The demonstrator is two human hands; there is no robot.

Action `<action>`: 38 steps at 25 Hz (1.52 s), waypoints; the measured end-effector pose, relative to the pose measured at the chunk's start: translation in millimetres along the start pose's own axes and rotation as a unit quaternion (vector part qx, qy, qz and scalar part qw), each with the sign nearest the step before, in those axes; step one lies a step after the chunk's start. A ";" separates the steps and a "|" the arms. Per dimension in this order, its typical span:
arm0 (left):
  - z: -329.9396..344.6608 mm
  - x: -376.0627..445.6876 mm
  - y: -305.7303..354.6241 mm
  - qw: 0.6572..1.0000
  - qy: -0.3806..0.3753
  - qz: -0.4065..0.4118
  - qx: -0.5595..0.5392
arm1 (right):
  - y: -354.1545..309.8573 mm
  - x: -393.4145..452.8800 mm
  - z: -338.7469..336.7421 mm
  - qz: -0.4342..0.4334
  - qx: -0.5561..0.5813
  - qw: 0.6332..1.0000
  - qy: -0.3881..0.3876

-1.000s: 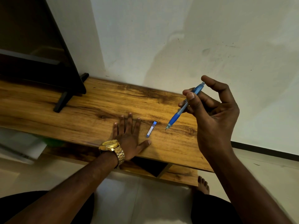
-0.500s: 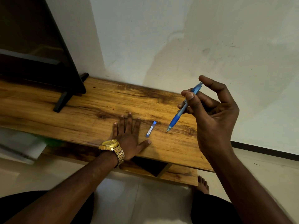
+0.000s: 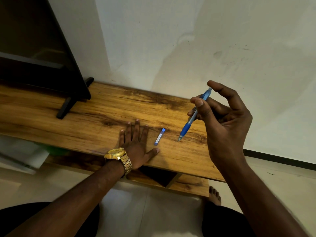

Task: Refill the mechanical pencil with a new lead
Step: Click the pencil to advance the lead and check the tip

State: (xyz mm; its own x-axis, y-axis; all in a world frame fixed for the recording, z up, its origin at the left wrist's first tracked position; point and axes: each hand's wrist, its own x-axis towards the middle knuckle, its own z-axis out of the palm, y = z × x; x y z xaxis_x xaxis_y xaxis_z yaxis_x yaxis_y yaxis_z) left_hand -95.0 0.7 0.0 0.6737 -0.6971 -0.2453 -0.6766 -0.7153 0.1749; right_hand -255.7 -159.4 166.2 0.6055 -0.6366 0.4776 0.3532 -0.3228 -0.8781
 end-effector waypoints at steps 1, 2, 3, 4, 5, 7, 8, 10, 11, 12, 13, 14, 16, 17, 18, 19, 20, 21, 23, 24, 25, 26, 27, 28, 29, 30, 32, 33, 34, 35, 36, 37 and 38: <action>-0.1 -0.1 0.0 1.000 0.002 0.000 0.000 | -0.4 -0.2 0.4 0.001 0.005 1.000 -0.001; -0.2 -0.2 0.1 1.000 0.002 -0.001 0.001 | -0.8 -0.5 0.9 0.001 0.013 1.000 -0.003; -0.5 -0.5 0.0 1.000 0.002 -0.001 0.003 | -0.9 -0.7 1.4 0.001 0.015 1.000 -0.002; -0.9 -0.8 0.3 1.000 0.000 -0.001 0.004 | -0.9 -0.6 1.3 0.000 0.010 1.000 -0.001; -1.2 -1.0 1.0 1.000 -0.001 0.000 0.003 | -0.8 -0.7 1.1 -0.001 0.003 1.000 -0.002; -2.4 -1.1 1.1 1.000 -0.004 0.003 -0.001 | -1.2 -0.8 0.8 0.001 0.007 1.000 -0.007; -3.2 -1.3 0.4 1.000 -0.005 0.003 -0.002 | -1.5 -0.7 1.0 0.002 0.016 1.000 -0.008; -3.4 -2.1 0.0 1.000 -0.007 0.003 -0.002 | -1.2 -0.3 0.9 0.004 0.021 1.000 -0.003; -3.0 -2.7 1.0 1.000 -0.008 0.003 0.001 | -0.6 -0.3 0.2 0.004 0.016 1.000 0.000; -3.0 -2.8 2.2 1.000 -0.006 0.002 0.004 | 0.0 -0.6 -0.2 0.004 0.014 1.000 -0.001; -4.1 -2.1 3.7 1.000 -0.004 0.002 0.007 | 0.1 -0.6 -0.8 0.006 0.019 1.000 -0.003; -5.9 -0.9 4.2 1.000 -0.001 0.003 0.009 | 0.1 -0.8 -1.1 0.008 0.027 1.000 -0.007; -11.4 3.4 0.0 1.000 0.006 0.015 0.016 | -0.1 -0.1 -0.9 0.007 0.041 0.999 -0.010; -13.5 5.7 -3.0 0.999 0.008 0.024 0.020 | 0.3 0.4 -1.8 0.005 0.041 0.999 -0.008; -14.4 6.9 -6.5 0.999 0.006 0.030 0.023 | 1.4 0.8 -2.6 0.004 0.039 0.999 -0.008; -13.7 7.5 -9.8 0.999 -0.001 0.033 0.025 | 2.3 1.1 -3.0 0.005 0.040 0.999 -0.008; -11.7 7.6 -12.2 0.999 -0.009 0.034 0.027 | 2.7 1.4 -3.5 0.009 0.046 0.999 -0.005; -8.9 7.6 -13.4 0.999 -0.013 0.034 0.025 | 2.7 1.5 -4.1 0.013 0.057 0.998 -0.002; -4.7 8.7 -14.7 0.999 -0.014 0.033 0.019 | 3.0 1.9 -5.6 0.019 0.073 0.997 0.005; -4.0 9.9 -14.8 0.999 -0.017 0.033 0.018 | 3.7 1.9 -6.5 0.020 0.074 0.997 0.009; -3.7 11.0 -15.1 0.999 -0.021 0.034 0.017 | 4.1 2.0 -7.0 0.021 0.074 0.997 0.012; -3.5 11.9 -15.6 0.999 -0.023 0.034 0.016 | 4.4 1.9 -6.7 0.022 0.077 0.997 0.015; -3.2 12.6 -16.5 0.999 -0.024 0.034 0.016 | 4.1 2.1 -5.6 0.024 0.082 0.996 0.019; -2.8 13.0 -17.2 0.999 -0.024 0.033 0.017 | 4.0 2.3 -4.8 0.025 0.086 0.996 0.023; -2.2 13.3 -17.3 0.999 -0.024 0.033 0.016 | 3.8 2.6 -4.1 0.026 0.088 0.995 0.024; -1.9 13.7 -17.3 0.999 -0.025 0.034 0.015 | 3.9 3.0 -4.0 0.026 0.090 0.995 0.021; -2.2 14.0 -17.4 0.999 -0.028 0.035 0.015 | 3.4 3.3 -3.1 0.028 0.101 0.994 0.009; -2.6 14.1 -17.5 0.999 -0.028 0.034 0.016 | 3.1 3.2 -2.2 0.031 0.109 0.994 0.003; -2.8 14.0 -17.6 0.999 -0.028 0.033 0.016 | 3.1 3.2 -1.4 0.034 0.118 0.992 -0.002; -3.1 14.0 -17.5 0.999 -0.029 0.033 0.015 | 2.9 3.1 -0.5 0.040 0.133 0.990 -0.005; -3.2 13.7 -17.1 0.999 -0.030 0.034 0.015 | 2.3 3.0 0.1 0.052 0.153 0.987 -0.007; -3.2 13.3 -16.8 0.999 -0.030 0.035 0.015 | 1.2 2.9 1.4 0.073 0.180 0.981 -0.007; -3.4 12.7 -16.7 0.999 -0.030 0.035 0.016 | -0.2 3.2 2.9 0.098 0.209 0.973 -0.005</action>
State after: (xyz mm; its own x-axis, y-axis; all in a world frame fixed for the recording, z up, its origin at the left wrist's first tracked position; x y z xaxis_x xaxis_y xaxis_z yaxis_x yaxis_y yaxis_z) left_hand -74.1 3.6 -2.9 0.6068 -0.7401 -0.2899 -0.7310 -0.6628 0.1622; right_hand -251.8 -159.3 167.9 0.6966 -0.6499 0.3039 0.4880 0.1186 -0.8648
